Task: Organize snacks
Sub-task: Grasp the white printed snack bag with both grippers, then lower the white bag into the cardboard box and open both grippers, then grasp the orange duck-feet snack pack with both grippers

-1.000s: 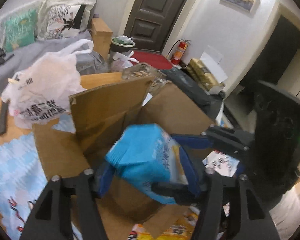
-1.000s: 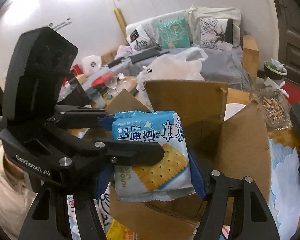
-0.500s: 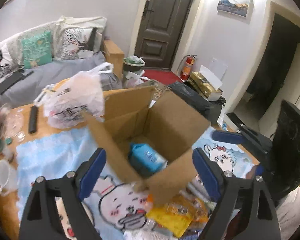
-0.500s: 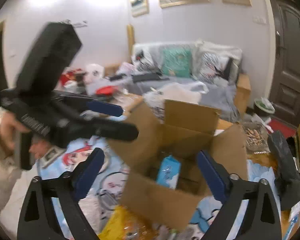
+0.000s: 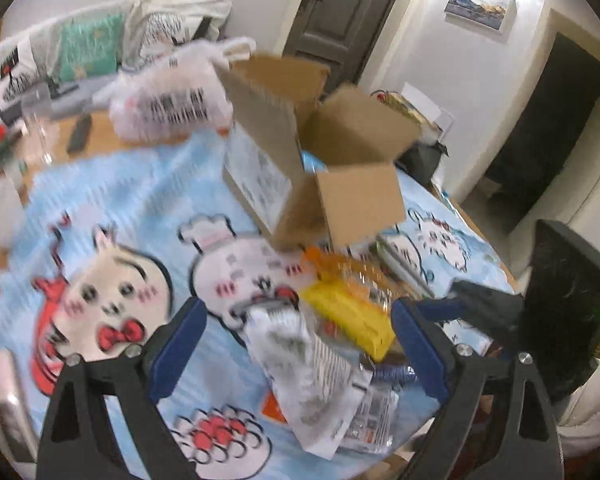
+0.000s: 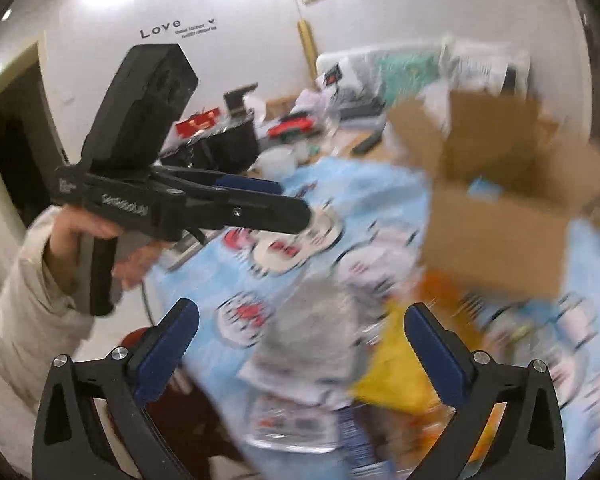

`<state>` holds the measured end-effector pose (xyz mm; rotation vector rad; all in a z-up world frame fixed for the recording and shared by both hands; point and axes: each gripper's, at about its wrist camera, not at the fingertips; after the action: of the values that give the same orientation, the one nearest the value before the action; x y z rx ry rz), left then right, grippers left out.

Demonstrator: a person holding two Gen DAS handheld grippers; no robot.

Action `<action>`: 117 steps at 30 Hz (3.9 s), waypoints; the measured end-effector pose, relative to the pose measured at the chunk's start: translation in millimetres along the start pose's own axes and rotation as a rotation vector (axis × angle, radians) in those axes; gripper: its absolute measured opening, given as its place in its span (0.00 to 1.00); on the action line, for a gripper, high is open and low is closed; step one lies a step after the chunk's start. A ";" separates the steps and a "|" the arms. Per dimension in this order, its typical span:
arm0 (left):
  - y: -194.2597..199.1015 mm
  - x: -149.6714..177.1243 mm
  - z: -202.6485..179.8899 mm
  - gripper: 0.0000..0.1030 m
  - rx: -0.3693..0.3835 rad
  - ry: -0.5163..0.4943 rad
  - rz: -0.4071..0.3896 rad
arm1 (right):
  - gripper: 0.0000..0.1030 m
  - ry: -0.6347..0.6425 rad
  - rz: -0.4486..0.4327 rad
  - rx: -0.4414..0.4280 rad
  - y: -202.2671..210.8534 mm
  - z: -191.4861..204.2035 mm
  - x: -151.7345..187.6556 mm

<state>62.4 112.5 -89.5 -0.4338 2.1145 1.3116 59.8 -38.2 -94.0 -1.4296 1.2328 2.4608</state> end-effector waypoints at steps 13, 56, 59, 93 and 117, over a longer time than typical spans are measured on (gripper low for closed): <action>-60.7 41.1 24.6 0.54 0.100 0.116 0.113 | 0.76 -0.079 0.158 0.118 -81.2 9.4 24.8; -33.5 -170.1 -80.6 0.43 -0.004 -0.208 -0.073 | 0.49 -0.031 -0.123 0.171 40.0 -59.0 -107.9; -62.3 -194.7 -69.6 0.43 -0.007 -0.158 -0.045 | 0.49 -0.057 -0.085 0.170 31.4 -91.9 -126.2; -13.5 -37.7 -36.3 0.71 -0.083 -0.056 -0.051 | 0.69 -0.071 0.076 0.097 35.8 -86.4 -15.5; -36.6 -3.9 -24.9 0.71 -0.028 -0.001 0.007 | 0.80 -0.228 0.281 0.087 -40.7 -132.4 23.1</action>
<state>77.9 73.5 -104.0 -0.4376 2.1007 1.3472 157.5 -104.0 -170.5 -0.9794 1.5556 2.6111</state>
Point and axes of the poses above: each gripper's, at about its wrist camera, not at the fingertips, and y roughly against the way its jaws point, z to its left, x to its underside, and after that the axes turned 1 degree about y, right-handed
